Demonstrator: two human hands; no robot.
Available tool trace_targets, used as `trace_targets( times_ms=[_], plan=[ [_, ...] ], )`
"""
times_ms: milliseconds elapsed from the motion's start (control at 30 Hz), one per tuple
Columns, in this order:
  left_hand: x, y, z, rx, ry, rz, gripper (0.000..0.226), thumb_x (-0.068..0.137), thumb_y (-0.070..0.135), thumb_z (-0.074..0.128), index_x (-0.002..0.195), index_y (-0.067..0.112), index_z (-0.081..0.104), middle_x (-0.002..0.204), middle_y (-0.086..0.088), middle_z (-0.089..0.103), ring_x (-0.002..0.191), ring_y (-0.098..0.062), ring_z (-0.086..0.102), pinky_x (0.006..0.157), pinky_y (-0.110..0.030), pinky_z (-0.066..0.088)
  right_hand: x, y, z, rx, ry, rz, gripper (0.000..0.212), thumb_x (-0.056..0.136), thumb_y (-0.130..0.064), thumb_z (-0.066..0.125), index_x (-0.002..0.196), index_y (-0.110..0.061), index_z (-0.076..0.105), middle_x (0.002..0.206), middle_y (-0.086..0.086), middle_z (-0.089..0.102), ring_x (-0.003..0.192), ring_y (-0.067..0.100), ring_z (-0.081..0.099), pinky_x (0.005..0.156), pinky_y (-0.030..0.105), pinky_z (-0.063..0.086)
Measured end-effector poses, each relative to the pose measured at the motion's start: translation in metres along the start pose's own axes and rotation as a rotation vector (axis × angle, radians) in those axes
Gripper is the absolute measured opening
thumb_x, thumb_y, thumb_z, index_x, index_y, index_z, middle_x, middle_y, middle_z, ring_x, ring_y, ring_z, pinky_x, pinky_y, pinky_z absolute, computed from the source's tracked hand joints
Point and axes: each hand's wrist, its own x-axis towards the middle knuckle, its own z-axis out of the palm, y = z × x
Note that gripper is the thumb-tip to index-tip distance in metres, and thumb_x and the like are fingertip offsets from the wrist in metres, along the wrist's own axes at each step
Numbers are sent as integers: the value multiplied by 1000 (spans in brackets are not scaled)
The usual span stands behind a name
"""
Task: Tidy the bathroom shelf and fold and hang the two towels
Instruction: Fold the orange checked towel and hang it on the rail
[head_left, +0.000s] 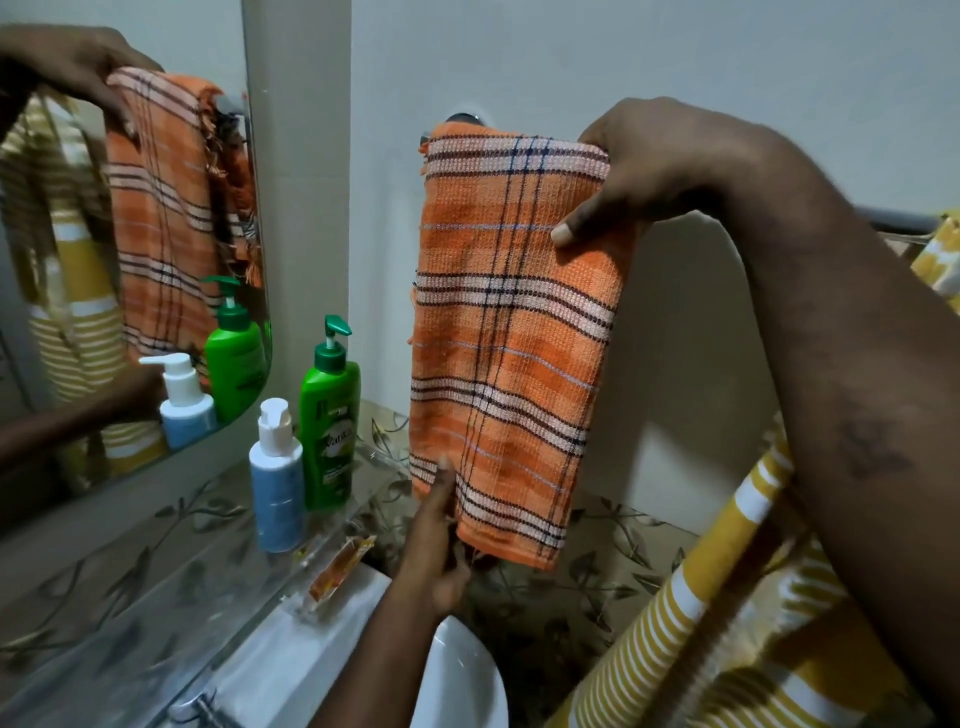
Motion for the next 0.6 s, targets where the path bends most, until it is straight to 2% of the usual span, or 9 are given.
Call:
trace_targets(
  times_ms=[67, 133, 200, 267, 367, 433, 500, 567, 600],
  plan=[
    [0, -4, 12, -136, -46, -63, 51, 102, 45, 58, 138, 10, 61, 129, -21, 71, 114, -40, 72, 96, -59, 57, 0, 1, 0, 6, 8, 0, 49, 64, -46, 95, 97, -19, 73, 91, -1, 75, 77, 16, 70, 56, 26, 48],
    [8, -12, 14, -181, 87, -19, 53, 89, 28, 70, 136, 5, 62, 121, -20, 75, 105, -36, 75, 89, -53, 60, 1, 1, 2, 5, 10, -3, 48, 64, -46, 95, 97, -19, 73, 92, -1, 74, 77, 16, 70, 56, 25, 48],
    [12, -15, 14, -249, 185, 47, 59, 80, 22, 74, 134, 3, 63, 123, -21, 74, 109, -36, 73, 92, -51, 59, 2, 0, 4, -5, 13, -7, 49, 63, -47, 95, 95, -18, 72, 91, 0, 74, 77, 17, 70, 56, 25, 48],
    [16, -17, 8, -273, 251, 105, 55, 81, 19, 73, 133, 0, 64, 122, -20, 74, 107, -33, 73, 91, -47, 59, 3, 0, 5, -22, 20, -6, 52, 62, -49, 96, 95, -16, 73, 90, 2, 75, 77, 19, 72, 55, 25, 48],
    [18, -24, -2, -169, 362, 164, 28, 99, 6, 63, 126, 0, 67, 91, -9, 79, 81, -23, 73, 70, -35, 57, 5, 2, 6, -35, 22, -9, 56, 61, -50, 96, 98, -15, 73, 91, 2, 76, 79, 22, 74, 55, 25, 48],
    [10, -22, -1, -3, 506, 187, 23, 101, 2, 54, 116, 8, 71, 75, -7, 72, 60, -19, 61, 57, -30, 48, 5, 3, 4, -36, 20, -16, 56, 61, -50, 96, 98, -15, 73, 91, 2, 75, 78, 21, 73, 55, 25, 48],
    [-4, -15, 5, 141, 670, 289, 20, 101, 3, 50, 103, 15, 66, 92, -17, 71, 69, -23, 61, 64, -35, 52, 5, 6, 4, -37, 12, -25, 54, 62, -50, 96, 97, -16, 73, 91, 1, 75, 78, 19, 72, 54, 25, 48],
    [-28, -3, 22, 304, 794, 542, 17, 101, 8, 56, 114, 19, 58, 120, -10, 66, 99, -27, 65, 89, -46, 57, 5, 6, 4, -34, 6, -30, 55, 63, -56, 93, 95, -16, 72, 90, 1, 74, 78, 19, 71, 53, 25, 47],
    [-42, 7, 35, 373, 795, 705, 27, 100, 13, 61, 125, 20, 55, 128, -6, 62, 110, -27, 63, 95, -46, 56, 4, 4, 4, -27, 1, -28, 59, 62, -62, 90, 94, -16, 71, 90, 1, 73, 78, 18, 70, 53, 25, 47]
  ],
)
